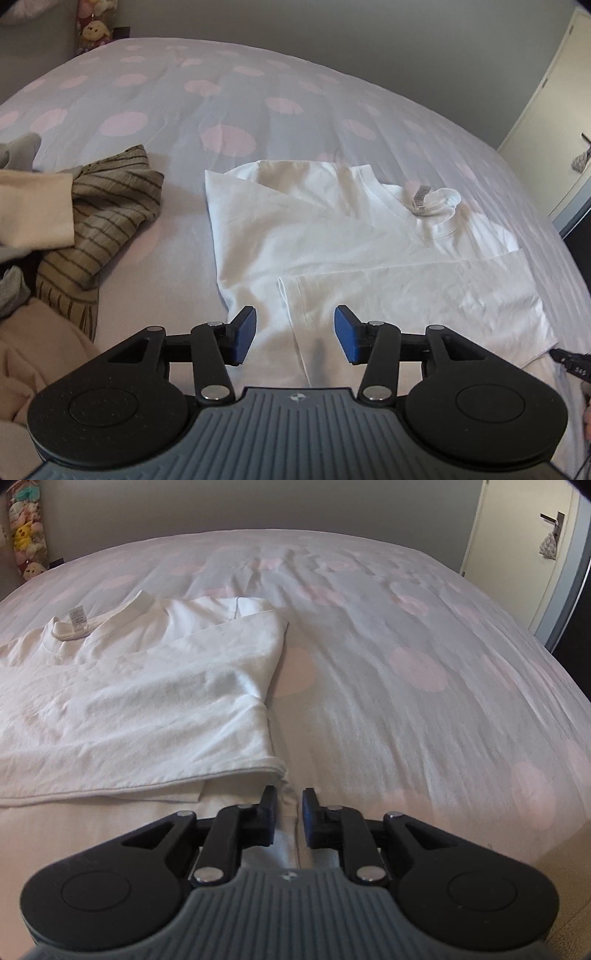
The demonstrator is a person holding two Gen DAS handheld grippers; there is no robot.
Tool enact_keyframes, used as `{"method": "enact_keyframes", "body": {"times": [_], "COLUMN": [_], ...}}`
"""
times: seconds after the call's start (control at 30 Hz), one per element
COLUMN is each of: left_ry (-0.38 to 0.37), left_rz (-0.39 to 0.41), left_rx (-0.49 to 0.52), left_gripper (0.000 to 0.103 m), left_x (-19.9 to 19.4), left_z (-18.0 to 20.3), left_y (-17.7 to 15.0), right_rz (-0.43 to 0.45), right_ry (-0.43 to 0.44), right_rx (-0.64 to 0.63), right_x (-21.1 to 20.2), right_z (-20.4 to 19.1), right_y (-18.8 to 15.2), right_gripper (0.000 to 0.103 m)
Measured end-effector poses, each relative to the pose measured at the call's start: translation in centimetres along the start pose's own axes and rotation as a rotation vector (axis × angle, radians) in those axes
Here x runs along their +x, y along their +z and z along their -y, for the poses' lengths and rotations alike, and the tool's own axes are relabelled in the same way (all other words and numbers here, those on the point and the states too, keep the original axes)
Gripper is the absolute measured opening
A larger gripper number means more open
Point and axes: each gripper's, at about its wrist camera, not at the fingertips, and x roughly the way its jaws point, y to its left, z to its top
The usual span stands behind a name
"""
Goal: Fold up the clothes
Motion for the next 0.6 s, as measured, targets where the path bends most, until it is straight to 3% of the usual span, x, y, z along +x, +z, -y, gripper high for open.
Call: {"method": "enact_keyframes", "body": {"times": [0.17,0.27,0.37,0.57,0.6], "left_ry": [0.000,-0.007,-0.031,-0.038,-0.037], "left_rz": [-0.024,0.008,0.019,0.013,0.021], "left_rx": [0.007,0.012,0.018,0.053,0.065], "left_gripper": [0.040,0.012,0.003,0.002,0.002], "left_x": [3.3,3.5,3.5,2.5,2.1], "left_z": [-0.1,0.1,0.3,1.7,2.0], "left_y": [0.5,0.5,1.0,4.1,4.9], "right_rz": [0.025,0.052,0.073,0.126,0.125], "right_ry": [0.019,0.016,0.015,0.052,0.058], "right_rx": [-0.126,-0.169,-0.185,-0.186,-0.188], "right_x": [0.2,0.3,0.4,0.0,0.0], "right_z": [-0.3,-0.4,-0.3,-0.3,-0.3], "right_y": [-0.1,-0.2,-0.3,-0.2,-0.2], "right_gripper": [0.022,0.023,0.022,0.021,0.010]}}
